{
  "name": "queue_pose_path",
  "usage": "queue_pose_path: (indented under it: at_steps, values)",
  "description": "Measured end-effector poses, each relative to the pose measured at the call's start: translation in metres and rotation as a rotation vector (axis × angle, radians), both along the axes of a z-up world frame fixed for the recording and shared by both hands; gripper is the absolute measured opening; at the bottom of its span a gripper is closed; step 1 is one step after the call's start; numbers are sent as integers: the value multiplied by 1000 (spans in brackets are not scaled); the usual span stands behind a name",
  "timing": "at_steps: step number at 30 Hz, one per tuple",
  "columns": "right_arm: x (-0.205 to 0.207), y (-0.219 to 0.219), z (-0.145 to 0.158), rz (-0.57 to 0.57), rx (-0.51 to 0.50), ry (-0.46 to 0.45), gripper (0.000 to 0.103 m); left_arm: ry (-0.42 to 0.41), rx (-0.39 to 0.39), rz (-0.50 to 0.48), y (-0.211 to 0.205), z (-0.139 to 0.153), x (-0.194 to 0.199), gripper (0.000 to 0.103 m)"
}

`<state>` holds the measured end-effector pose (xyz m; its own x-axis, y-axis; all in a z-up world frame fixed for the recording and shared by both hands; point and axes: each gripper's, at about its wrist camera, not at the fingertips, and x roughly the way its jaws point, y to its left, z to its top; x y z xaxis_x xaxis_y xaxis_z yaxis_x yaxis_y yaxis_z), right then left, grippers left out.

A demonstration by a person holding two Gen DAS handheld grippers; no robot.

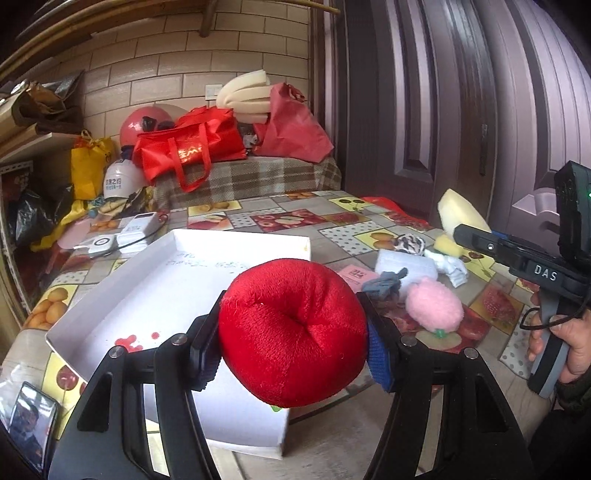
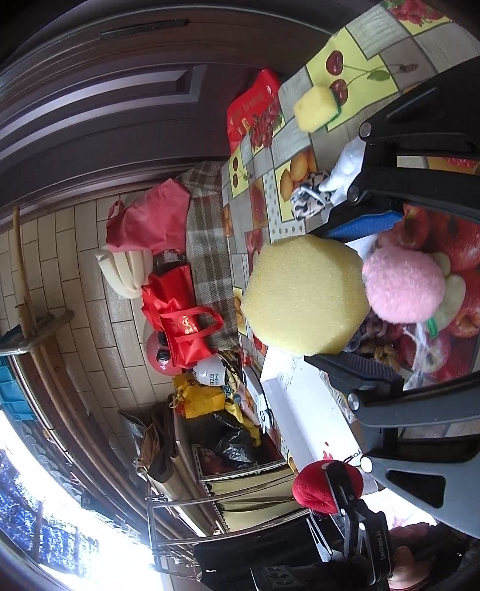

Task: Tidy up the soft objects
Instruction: 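Carry both items into the white tray and open both tools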

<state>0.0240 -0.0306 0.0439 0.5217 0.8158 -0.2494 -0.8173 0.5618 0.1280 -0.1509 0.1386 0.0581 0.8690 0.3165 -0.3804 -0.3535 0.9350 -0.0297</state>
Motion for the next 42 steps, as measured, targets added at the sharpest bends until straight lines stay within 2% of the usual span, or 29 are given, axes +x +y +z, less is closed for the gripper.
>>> queue_pose_path:
  at_steps: [2, 4, 8, 11, 14, 18, 24, 31, 34, 39, 42]
  values:
    - [-4, 8, -1, 15, -11, -9, 56, 8, 5, 46, 12, -2, -3, 64]
    - [-9, 19, -2, 38, -32, -24, 56, 14, 44, 97, 23, -5, -6, 65]
    - [-23, 42, -2, 93, -63, -60, 56, -1, -36, 120, 52, -9, -13, 65]
    - [-31, 59, -3, 136, -75, -65, 56, -1, -1, 143, 57, -10, -16, 65]
    - [-36, 73, -5, 165, -80, -60, 56, 0, -7, 165, 67, -10, -16, 65]
    - [-42, 92, -9, 193, -94, -50, 56, -40, -3, 246, 86, -9, -24, 65]
    - [-61, 118, -9, 245, -91, -76, 56, -70, -95, 317, 121, -12, -30, 65]
    - [-85, 159, -9, 313, -119, -115, 55, -63, -123, 354, 134, -14, -24, 65]
    - [-85, 175, -9, 308, -132, -126, 56, -52, -166, 370, 145, -17, -23, 65]
    - [-64, 192, -11, 257, -147, -68, 56, -46, -284, 396, 165, -25, -26, 65]
    - [-54, 194, -13, 238, -158, -8, 58, -39, -281, 397, 165, -25, -25, 65]
